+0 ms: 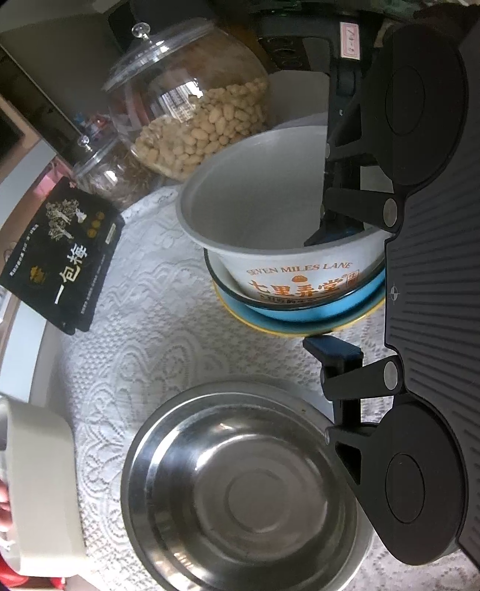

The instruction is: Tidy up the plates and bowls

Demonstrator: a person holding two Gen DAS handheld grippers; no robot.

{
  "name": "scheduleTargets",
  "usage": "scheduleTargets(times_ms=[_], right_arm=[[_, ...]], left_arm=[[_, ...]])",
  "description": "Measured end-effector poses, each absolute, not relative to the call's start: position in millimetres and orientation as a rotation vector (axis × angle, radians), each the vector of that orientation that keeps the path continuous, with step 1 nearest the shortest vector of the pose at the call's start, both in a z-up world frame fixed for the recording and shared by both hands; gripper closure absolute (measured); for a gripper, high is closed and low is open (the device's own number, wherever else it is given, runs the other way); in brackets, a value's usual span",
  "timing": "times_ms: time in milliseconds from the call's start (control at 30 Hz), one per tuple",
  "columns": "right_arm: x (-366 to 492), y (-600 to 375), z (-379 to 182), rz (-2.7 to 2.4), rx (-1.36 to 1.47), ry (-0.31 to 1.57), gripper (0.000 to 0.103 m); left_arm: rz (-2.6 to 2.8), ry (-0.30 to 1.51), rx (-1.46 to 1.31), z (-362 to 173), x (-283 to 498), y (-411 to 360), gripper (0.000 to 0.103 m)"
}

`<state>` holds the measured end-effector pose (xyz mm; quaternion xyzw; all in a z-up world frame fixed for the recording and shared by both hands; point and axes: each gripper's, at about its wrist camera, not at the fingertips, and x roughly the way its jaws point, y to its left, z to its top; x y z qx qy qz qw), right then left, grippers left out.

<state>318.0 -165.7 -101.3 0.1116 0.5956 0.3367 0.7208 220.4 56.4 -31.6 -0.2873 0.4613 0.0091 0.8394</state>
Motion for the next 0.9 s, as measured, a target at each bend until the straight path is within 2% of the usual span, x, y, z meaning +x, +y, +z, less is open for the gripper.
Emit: scheduleTargets(times_ms=[567, 900], right_arm=[[287.4, -156.1, -97.6, 0.800, 0.159, 1.370, 0.032], [273.4, -153.8, -95.0, 0.810, 0.088, 1.363, 0.032]], left_arm=[[0.028, 1.049, -0.628, -29.5, 190.3, 55.4, 0.050], [-0.006, 1.028, -0.595, -27.4, 182.2, 54.0, 0.051]])
